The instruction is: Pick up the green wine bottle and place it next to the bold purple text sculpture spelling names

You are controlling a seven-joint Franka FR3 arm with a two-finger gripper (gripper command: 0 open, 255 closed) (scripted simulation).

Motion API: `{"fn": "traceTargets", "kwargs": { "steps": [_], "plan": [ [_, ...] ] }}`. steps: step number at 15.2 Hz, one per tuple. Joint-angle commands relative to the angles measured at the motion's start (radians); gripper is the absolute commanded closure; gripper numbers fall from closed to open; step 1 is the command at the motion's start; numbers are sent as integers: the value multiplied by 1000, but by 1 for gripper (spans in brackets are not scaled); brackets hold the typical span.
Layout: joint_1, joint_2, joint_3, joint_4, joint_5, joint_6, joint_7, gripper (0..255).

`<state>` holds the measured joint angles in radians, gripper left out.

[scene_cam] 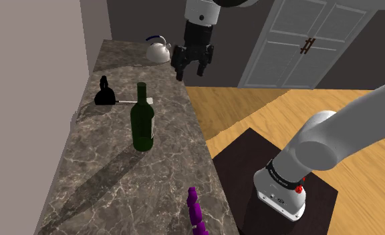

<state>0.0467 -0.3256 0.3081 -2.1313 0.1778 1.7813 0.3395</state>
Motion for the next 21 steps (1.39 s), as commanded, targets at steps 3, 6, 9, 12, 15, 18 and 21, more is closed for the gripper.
{"fn": "traceTargets", "kwargs": {
  "steps": [3,6,9,12,15,18,21],
  "plan": [
    [8,148,63,111,-37,48,105,0],
    [20,264,100,210,-83,68,185,0],
    [42,386,127,323,-142,75,266,0],
    [66,472,136,396,-186,84,318,0],
    [67,477,136,362,-188,123,320,0],
    [69,485,135,331,-192,161,323,0],
    [69,487,135,325,-193,169,323,0]
  ]
}}
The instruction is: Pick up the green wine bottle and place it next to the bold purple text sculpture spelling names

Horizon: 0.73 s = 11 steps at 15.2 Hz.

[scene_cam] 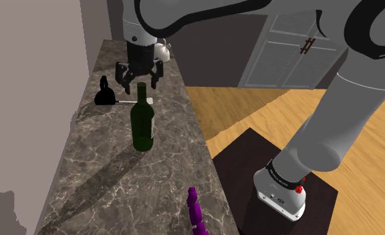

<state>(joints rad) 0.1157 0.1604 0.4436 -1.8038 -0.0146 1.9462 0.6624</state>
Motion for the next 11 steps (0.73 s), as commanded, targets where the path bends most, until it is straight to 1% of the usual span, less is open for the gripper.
{"fn": "traceTargets", "kwargs": {
  "steps": [1,6,7,11],
  "plan": [
    [0,1,0,-3,0,4,0,0],
    [0,1,0,-3,0,4,0,0],
    [0,1,0,-3,0,4,0,255],
    [0,1,0,-3,0,4,0,255]
  ]
}}
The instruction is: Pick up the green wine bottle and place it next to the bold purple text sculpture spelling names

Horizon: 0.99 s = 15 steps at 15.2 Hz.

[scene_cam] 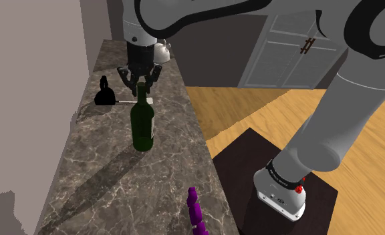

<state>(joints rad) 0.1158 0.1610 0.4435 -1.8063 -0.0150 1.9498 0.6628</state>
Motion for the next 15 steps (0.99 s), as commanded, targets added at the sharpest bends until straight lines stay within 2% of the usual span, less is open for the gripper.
{"fn": "traceTargets", "kwargs": {
  "steps": [1,5,15],
  "plan": [
    [0,0,0,0,0,0,0,255],
    [0,0,0,0,0,0,0,255],
    [-1,-19,2,111,9,-129,-1,255]
  ]
}}
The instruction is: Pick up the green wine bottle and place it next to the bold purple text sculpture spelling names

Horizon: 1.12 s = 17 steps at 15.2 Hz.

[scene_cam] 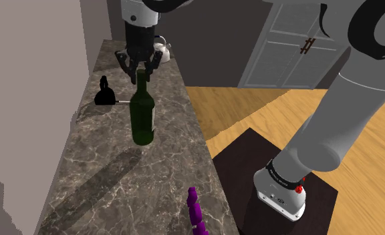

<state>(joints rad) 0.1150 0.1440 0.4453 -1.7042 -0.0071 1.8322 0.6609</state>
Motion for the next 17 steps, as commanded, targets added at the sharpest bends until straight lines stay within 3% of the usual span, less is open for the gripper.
{"fn": "traceTargets", "kwargs": {
  "steps": [1,17],
  "plan": [
    [1,-3,1,22,1,-25,1,255],
    [13,24,6,271,-11,-249,16,255]
  ]
}}
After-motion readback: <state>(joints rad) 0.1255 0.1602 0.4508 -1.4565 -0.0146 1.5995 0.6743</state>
